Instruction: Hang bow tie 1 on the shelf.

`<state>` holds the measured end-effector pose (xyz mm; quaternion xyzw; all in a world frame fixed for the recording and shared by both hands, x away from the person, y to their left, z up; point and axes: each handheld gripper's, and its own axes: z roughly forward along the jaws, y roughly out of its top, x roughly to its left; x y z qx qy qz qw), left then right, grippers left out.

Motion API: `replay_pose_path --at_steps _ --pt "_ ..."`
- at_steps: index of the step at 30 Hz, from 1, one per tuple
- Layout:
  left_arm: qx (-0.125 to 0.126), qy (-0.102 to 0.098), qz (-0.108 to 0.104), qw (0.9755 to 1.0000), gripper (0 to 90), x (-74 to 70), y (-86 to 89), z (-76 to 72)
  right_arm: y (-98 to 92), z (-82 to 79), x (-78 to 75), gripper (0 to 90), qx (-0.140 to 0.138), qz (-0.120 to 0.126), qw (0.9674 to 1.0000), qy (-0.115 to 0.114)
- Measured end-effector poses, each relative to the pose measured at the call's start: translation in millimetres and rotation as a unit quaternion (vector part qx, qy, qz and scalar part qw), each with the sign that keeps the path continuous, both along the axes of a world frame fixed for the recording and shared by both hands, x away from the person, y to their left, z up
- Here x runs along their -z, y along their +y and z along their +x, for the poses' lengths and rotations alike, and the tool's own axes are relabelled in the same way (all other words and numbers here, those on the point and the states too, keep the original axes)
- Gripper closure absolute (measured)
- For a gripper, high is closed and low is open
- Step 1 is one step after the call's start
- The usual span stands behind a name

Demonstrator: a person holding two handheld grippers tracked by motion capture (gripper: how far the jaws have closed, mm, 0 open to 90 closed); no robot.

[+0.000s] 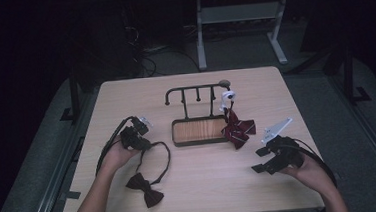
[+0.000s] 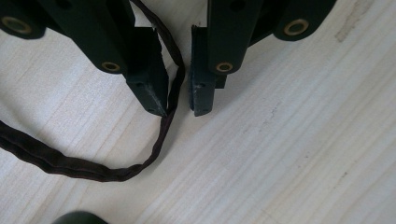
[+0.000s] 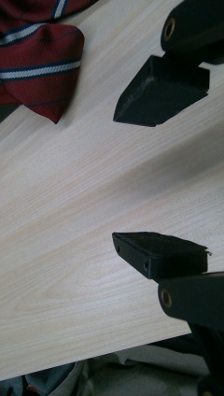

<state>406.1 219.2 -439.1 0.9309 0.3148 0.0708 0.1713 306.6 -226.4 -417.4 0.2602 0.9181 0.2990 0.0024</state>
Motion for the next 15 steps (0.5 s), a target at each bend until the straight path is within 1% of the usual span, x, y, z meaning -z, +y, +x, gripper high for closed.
replay_pose_path --at_steps 1,2,3,5,6,8,12,14,15 --pt "0.003 0.005 0.003 1.0 77.5 -0.1 0.0 0.5 -0.5 -0.3 -0.5 35.2 0.001 0.001 1.0 -0.001" --pt "0.001 0.005 0.002 1.0 79.6 -0.1 -0.3 0.5 -1.0 -0.3 -1.0 35.2 0.002 0.002 1.0 -0.002" --pt "0.003 0.007 0.005 1.0 81.1 -0.2 -0.5 0.8 -1.5 -0.3 -1.5 35.2 0.001 0.003 1.0 -0.003" --pt "0.013 0.007 0.014 0.9998 84.0 -0.9 -1.8 1.2 -1.9 -0.5 -2.2 35.3 0.002 0.004 1.0 -0.004" --pt "0.013 0.008 0.013 0.9998 85.8 -0.6 -2.6 0.4 -1.5 -0.9 -2.5 35.7 0.002 0.006 1.0 0.0" --pt "0.017 0.009 0.015 0.9997 89.0 -0.7 -3.9 -0.7 -1.0 -1.3 -2.1 35.9 0.001 0.005 1.0 0.0" --pt "0.022 0.009 0.013 0.9996 89.4 -3.9 -4.0 -3.7 -1.3 -0.8 -1.2 35.9 0.001 0.003 1.0 -0.001" --pt "0.023 0.007 0.003 0.9997 89.5 -7.6 -2.2 -5.5 -1.2 -1.1 -1.0 35.9 0.001 0.004 1.0 0.002" --pt "0.023 0.006 -0.005 0.9997 89.5 -10.2 -1.1 -7.0 -1.4 -0.6 -0.6 35.9 0.0 0.002 1.0 -0.001"
